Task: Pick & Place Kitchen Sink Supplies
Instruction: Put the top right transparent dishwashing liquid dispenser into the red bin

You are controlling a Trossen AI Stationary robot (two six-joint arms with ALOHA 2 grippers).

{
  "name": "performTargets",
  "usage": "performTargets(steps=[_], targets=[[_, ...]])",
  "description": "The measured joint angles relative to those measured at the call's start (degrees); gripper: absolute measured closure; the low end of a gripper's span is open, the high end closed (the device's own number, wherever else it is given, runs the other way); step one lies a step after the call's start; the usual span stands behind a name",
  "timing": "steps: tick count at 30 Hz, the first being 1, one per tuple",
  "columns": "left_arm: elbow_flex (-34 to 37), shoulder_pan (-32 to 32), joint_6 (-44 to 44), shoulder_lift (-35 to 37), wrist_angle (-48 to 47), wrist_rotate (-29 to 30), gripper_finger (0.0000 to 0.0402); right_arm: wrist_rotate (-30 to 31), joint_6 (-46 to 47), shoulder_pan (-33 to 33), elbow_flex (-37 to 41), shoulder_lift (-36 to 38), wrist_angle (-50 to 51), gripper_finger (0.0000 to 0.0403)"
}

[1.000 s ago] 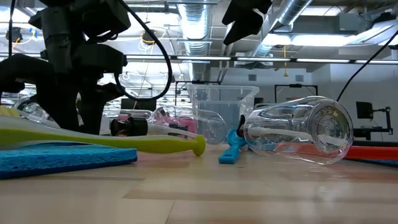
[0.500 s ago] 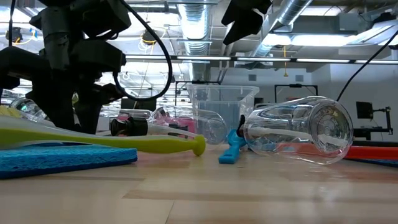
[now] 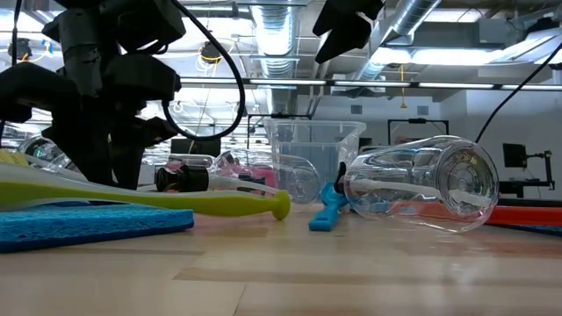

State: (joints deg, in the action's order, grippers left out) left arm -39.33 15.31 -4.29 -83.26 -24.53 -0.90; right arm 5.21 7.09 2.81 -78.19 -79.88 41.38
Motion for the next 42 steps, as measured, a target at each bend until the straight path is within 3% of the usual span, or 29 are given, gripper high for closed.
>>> performTargets(steps=[6, 19, 38, 42], targets=[[0.0, 0.2, -1.7, 0.0, 0.0, -2.4, 0.0268, 0.0, -0.2, 0.1, 0.0, 0.0, 0.0, 0.0024], [0.1, 0.8, -5.2, -2.5, 5.2, -5.3, 0.0210, 0.3, -0.2, 0.1, 0.0, 0.0, 0.2, 0.0024], [0.0, 0.7, -6.0, -4.9, 7.5, -7.7, 0.0270, 0.8, -0.1, 0.1, 0.0, 0.0, 0.2, 0.0023], [0.0, 0.7, -5.9, -4.9, 7.4, -7.7, 0.0260, 0.8, 0.0, 0.1, 0.0, 0.0, 0.2, 0.0023]])
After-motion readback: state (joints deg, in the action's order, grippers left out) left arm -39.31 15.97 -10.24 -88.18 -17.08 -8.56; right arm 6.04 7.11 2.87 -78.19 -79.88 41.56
